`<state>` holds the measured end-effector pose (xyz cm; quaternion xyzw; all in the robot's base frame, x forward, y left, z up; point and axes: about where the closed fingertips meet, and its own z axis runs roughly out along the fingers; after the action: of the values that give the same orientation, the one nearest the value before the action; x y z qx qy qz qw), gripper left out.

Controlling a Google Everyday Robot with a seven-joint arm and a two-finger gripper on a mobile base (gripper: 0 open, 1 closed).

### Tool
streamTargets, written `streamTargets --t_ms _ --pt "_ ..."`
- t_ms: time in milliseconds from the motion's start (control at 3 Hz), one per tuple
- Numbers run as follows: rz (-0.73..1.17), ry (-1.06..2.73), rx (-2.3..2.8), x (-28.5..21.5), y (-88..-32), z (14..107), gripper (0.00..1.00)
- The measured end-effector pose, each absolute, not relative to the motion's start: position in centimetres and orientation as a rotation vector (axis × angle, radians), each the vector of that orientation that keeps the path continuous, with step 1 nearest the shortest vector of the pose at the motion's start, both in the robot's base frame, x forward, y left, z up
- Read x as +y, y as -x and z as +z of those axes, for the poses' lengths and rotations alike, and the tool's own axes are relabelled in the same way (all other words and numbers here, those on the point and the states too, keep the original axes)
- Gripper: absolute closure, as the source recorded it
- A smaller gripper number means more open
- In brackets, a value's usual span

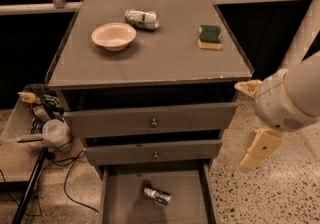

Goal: Pick redbull can from bottom drawer and place on counter

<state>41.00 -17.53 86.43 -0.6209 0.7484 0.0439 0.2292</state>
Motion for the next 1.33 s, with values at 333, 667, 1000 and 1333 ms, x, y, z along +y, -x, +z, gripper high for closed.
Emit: streamTargets --t_ms 333,667,1000,1333 --pt "0.113 1.680 2.061 -17.0 -41.3 80.7 0.00" --pt "0.016 1.644 2.126 -17.7 -43.3 75.4 0.00" --pt "0.017 1.645 2.125 -17.7 -43.2 75.4 0.00" --pt "0.037 1.660 2.105 -16.8 -42.9 74.6 0.00"
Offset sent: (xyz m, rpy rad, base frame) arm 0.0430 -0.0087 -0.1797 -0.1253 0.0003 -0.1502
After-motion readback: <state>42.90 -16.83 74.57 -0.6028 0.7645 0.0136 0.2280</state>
